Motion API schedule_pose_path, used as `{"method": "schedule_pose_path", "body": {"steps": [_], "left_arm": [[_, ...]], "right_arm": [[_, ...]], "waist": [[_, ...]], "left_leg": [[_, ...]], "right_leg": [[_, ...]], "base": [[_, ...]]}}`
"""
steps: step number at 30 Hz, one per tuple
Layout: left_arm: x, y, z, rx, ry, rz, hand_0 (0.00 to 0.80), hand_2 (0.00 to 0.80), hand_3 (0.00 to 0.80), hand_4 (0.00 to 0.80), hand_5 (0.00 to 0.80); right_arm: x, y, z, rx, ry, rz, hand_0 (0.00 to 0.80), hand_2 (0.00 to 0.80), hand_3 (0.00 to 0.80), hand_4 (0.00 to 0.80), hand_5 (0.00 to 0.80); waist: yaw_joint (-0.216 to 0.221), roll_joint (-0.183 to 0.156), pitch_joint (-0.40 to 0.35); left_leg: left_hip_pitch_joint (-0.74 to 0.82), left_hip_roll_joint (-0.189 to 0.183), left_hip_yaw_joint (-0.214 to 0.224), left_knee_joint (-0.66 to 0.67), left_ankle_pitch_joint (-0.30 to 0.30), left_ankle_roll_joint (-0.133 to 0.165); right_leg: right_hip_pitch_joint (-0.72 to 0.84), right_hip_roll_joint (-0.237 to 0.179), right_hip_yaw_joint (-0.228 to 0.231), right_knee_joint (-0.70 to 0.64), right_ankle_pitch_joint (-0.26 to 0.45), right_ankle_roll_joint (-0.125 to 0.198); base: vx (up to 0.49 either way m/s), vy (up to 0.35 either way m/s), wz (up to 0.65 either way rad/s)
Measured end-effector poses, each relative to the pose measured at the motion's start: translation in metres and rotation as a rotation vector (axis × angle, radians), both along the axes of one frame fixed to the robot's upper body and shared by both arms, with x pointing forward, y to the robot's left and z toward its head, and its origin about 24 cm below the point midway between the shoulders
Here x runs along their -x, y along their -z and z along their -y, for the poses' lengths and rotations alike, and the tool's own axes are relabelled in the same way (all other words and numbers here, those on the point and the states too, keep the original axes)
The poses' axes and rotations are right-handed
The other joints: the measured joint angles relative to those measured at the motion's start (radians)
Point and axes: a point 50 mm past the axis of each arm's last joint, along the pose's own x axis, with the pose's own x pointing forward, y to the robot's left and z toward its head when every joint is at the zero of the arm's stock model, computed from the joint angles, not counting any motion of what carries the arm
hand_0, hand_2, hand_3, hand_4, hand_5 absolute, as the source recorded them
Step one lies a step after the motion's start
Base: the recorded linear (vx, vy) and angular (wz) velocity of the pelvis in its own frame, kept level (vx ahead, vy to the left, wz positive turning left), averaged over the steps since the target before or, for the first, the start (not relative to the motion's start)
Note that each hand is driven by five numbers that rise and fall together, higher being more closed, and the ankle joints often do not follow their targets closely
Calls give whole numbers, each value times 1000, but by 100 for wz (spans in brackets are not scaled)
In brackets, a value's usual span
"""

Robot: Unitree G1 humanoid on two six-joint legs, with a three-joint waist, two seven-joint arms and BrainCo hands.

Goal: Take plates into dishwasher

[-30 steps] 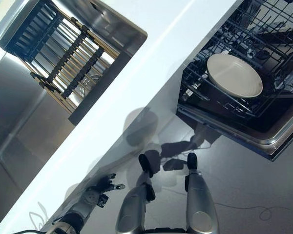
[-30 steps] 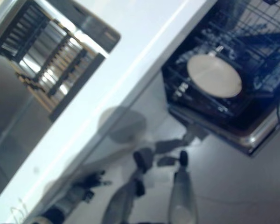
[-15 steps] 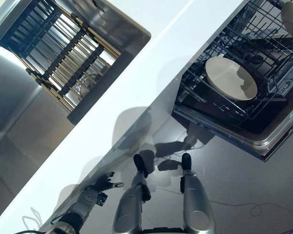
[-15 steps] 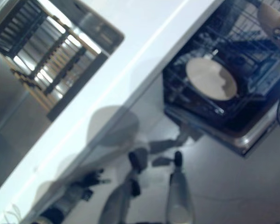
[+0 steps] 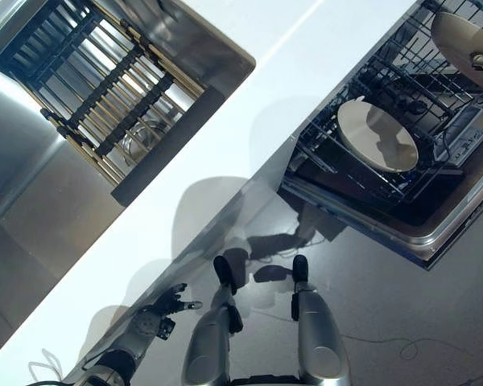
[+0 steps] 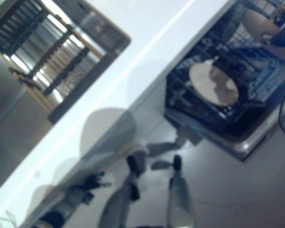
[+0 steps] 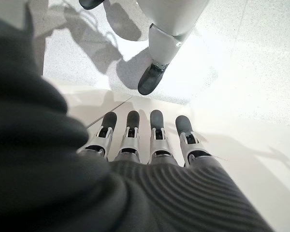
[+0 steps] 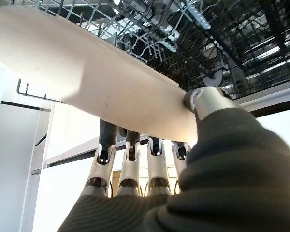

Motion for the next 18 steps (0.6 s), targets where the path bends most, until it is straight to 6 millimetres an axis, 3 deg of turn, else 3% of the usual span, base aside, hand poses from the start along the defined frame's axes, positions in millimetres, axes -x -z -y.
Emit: {"method": "schedule_pose_path", "body": {"steps": [7, 18], "left_arm": [[0, 0, -1, -8, -2, -1, 0, 0, 0, 0, 0], [-1, -1, -2, -13, -3, 3, 0, 0, 0, 0, 0]], "right_arm": [[-3, 6, -1, -36, -20, -61, 800, 800, 800, 800, 800], [-17, 26, -13, -227, -138, -130, 800, 800, 800, 800, 800]], "waist": [[2, -10, -4], [3, -12, -5]], "left_leg": [[13, 4, 1, 0, -1, -1], [14, 7, 1, 0, -2, -3]], "right_leg": [[20, 4, -1, -18, 9, -1], [31, 8, -2, -40, 23, -2]], "base": [[0, 0, 0], [0, 0, 0]]}}
